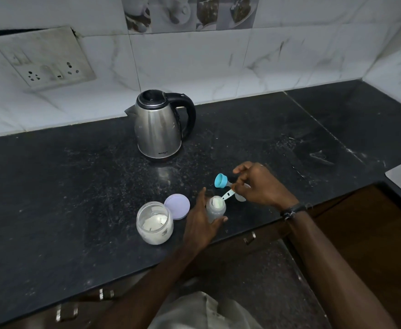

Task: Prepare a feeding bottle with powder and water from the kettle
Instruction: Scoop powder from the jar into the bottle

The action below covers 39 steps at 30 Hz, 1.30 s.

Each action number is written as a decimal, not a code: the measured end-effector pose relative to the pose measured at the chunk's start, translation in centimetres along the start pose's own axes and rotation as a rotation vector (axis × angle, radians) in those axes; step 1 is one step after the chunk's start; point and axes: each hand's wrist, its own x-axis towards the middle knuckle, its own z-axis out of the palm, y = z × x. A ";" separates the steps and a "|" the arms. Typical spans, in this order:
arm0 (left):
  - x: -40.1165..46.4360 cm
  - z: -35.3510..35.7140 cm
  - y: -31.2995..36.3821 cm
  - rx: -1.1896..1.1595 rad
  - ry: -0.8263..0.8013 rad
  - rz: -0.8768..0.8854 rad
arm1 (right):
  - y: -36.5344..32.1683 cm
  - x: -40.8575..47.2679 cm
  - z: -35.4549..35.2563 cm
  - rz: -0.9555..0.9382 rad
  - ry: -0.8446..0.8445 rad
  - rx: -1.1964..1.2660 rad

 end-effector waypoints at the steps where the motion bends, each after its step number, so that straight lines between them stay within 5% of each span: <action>1: 0.1 0.1 -0.1 0.019 0.001 0.008 | -0.5 0.0 0.1 -0.028 0.006 -0.078; 7: 0.5 0.1 -0.4 0.045 -0.025 0.009 | -4.4 0.3 2.6 -0.230 -0.024 -0.566; 19: 0.7 0.0 -0.6 0.050 -0.032 -0.006 | -4.7 2.0 2.6 -0.199 -0.197 -0.328; 39: 0.8 -0.1 -1.3 0.042 -0.015 0.068 | -4.5 1.6 1.9 -0.126 -0.207 -0.198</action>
